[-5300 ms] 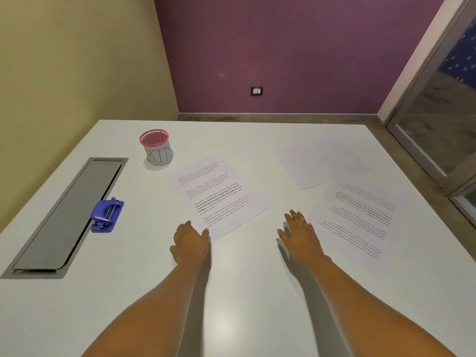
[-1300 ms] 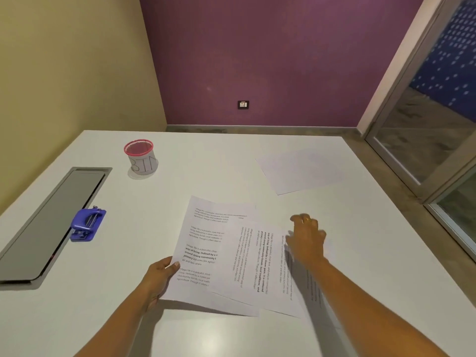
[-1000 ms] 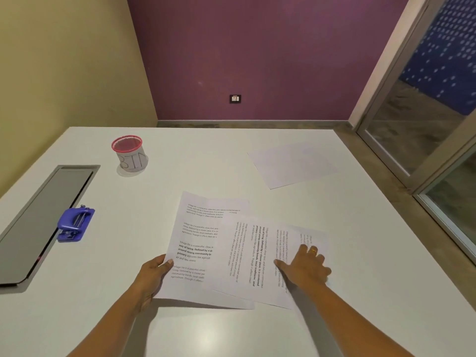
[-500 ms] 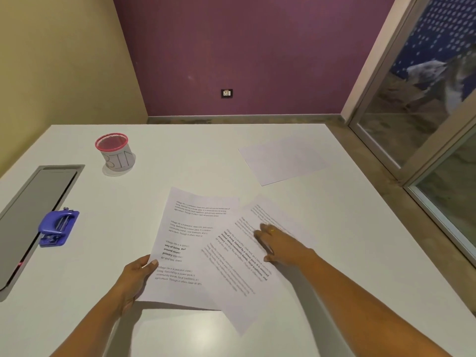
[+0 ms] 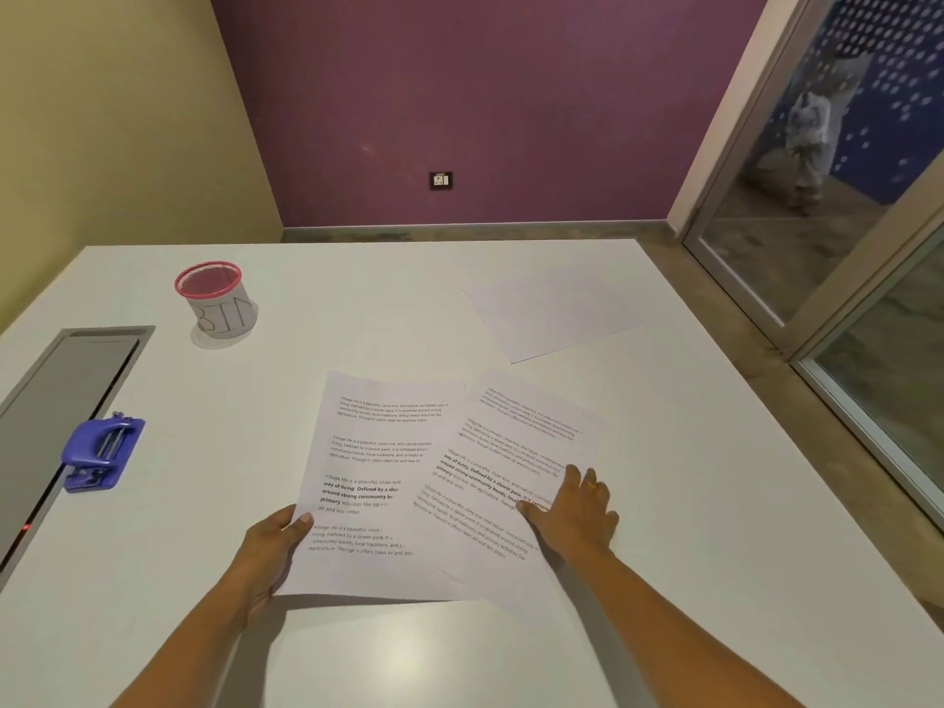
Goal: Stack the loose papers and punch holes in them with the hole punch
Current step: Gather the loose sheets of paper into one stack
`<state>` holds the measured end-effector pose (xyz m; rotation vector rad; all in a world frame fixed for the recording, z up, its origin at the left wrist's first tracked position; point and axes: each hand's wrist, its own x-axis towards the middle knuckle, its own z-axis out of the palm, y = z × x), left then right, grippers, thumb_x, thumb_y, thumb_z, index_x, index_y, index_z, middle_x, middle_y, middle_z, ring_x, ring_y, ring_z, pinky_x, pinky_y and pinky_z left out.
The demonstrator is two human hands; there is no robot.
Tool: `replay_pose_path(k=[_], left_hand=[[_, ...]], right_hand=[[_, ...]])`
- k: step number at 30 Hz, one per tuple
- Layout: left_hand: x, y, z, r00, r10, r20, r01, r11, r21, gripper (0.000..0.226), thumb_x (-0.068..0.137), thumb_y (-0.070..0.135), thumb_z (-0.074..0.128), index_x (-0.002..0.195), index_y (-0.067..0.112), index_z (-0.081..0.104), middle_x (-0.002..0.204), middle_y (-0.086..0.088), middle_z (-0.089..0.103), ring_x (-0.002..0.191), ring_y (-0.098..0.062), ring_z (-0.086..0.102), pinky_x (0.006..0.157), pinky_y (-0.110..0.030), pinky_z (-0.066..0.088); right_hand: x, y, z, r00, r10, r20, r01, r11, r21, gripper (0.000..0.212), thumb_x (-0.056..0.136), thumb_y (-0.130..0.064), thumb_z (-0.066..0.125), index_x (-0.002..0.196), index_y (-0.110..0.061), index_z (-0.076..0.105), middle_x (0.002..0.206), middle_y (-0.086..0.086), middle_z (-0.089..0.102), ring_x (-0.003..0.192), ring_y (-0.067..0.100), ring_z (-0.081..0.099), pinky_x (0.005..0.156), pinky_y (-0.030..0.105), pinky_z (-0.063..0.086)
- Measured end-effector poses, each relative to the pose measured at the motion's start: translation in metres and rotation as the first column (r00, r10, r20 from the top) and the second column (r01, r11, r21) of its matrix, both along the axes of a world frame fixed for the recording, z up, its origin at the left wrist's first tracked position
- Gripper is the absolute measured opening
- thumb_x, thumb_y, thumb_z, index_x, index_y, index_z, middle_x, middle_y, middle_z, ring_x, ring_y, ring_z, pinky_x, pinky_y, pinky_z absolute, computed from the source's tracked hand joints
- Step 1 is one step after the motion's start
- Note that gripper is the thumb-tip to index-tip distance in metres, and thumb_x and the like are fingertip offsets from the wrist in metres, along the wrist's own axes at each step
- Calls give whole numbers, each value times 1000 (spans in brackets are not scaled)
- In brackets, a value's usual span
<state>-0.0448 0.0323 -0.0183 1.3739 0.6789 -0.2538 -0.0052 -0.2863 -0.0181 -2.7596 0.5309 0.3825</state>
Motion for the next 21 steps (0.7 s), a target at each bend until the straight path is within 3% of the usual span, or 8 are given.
replay_pose_path(k=[3, 7, 9, 12, 16, 21], left_hand=[[0, -3, 4, 1000, -2, 11, 2, 1000, -10, 32, 96, 2, 40, 124, -9, 50, 120, -22, 58, 100, -32, 57, 91, -38, 41], [0, -7, 6, 1000, -9, 12, 9, 1000, -16, 32, 96, 2, 39, 123, -10, 50, 118, -20, 59, 96, -31, 58, 90, -38, 42], [-1, -9, 6, 1000, -17, 10, 18, 1000, -24, 30, 96, 3, 40, 122, -9, 51, 109, -16, 63, 86, -26, 64, 82, -35, 48], [0, -10, 10, 1000, -23, 14, 24, 999, -38, 27, 96, 4, 40, 118, -5, 53, 107, -14, 63, 69, -13, 71, 64, -27, 56], [1, -12, 16, 998, -57, 7, 57, 998, 5, 29, 95, 6, 43, 122, 0, 52, 101, -10, 66, 92, -30, 63, 87, -41, 47], [7, -19, 28, 997, -79, 4, 78, 996, 34, 33, 94, 14, 49, 124, 1, 50, 120, -17, 62, 100, -31, 62, 84, -41, 51]], right_hand=[[5, 5, -5, 995, 102, -12, -101, 993, 64, 88, 80, -58, 56, 146, -16, 16, 157, 11, 8, 146, 27, 6, 115, 49, 18], [11, 13, -8, 972, 221, 76, -231, 954, 191, 83, 82, -46, 62, 145, -13, 20, 157, 13, 12, 146, 25, 10, 119, 39, 16], [12, 21, -8, 976, 152, 153, -199, 910, 364, 78, 82, -36, 66, 143, -11, 25, 155, 11, 18, 143, 23, 19, 116, 35, 22], [12, 27, -7, 953, -121, 277, -58, 826, 561, 59, 82, -20, 68, 133, -10, 39, 141, 9, 40, 130, 21, 43, 103, 30, 39], [6, 22, -8, 951, -187, 245, 85, 923, 376, 55, 80, -26, 69, 127, -10, 46, 131, 10, 50, 124, 26, 42, 100, 39, 42], [2, 29, -10, 978, -90, 189, 14, 928, 373, 60, 80, -27, 69, 132, -11, 42, 136, 7, 47, 128, 25, 35, 103, 36, 37]])
